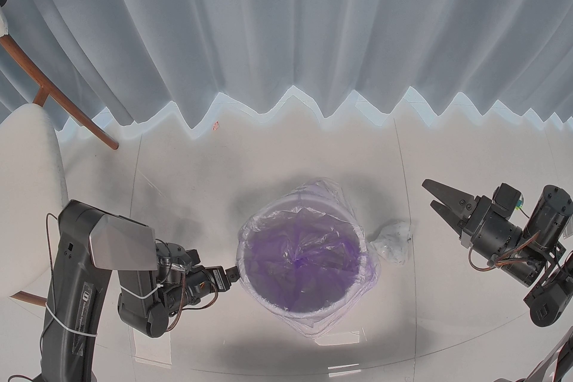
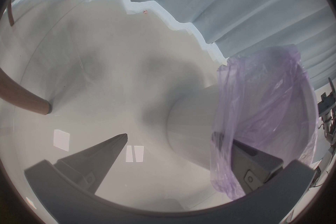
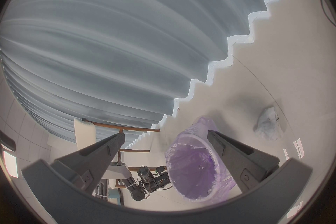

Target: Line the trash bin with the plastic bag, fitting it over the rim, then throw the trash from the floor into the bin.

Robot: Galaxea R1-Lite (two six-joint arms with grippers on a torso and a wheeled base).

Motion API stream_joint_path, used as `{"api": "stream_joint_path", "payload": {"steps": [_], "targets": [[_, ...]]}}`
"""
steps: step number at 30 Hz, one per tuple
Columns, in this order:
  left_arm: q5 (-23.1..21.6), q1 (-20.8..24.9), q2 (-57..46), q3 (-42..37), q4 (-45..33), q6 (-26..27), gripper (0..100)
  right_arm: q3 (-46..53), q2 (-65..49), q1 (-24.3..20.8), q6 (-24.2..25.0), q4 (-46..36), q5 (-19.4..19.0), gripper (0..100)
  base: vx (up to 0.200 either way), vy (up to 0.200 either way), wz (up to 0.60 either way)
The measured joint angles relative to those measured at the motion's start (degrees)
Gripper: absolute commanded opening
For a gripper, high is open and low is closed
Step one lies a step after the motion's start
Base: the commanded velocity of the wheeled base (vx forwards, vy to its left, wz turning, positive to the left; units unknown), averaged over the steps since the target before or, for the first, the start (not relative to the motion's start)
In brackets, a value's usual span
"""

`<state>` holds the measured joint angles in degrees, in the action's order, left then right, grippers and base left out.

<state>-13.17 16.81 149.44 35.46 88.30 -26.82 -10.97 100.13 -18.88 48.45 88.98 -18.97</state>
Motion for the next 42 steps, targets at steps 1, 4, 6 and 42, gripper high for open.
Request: {"api": "stream_joint_path", "payload": {"steps": [1, 4, 6, 42], "targets": [[0.5, 0.2, 0.1, 0.1, 0.0, 0.2, 100, 0.0, 0.1, 0.0, 0.0, 0.0, 0.0, 100, 0.000, 0.000, 0.00], [1.3, 0.5, 0.5, 0.2, -0.1, 0.5, 100, 0.0, 0.2, 0.0, 0.0, 0.0, 0.0, 100, 0.000, 0.000, 0.00], [2.5, 0.5, 0.6, 0.2, -0.1, 1.6, 100, 0.1, 0.3, 0.0, -0.1, 0.0, 0.0, 100, 0.000, 0.000, 0.00], [14.3, 0.2, -1.4, -3.7, 0.0, 14.0, 100, 0.6, 0.7, -0.3, -0.5, 0.0, 0.0, 100, 0.000, 0.000, 0.00]]}}
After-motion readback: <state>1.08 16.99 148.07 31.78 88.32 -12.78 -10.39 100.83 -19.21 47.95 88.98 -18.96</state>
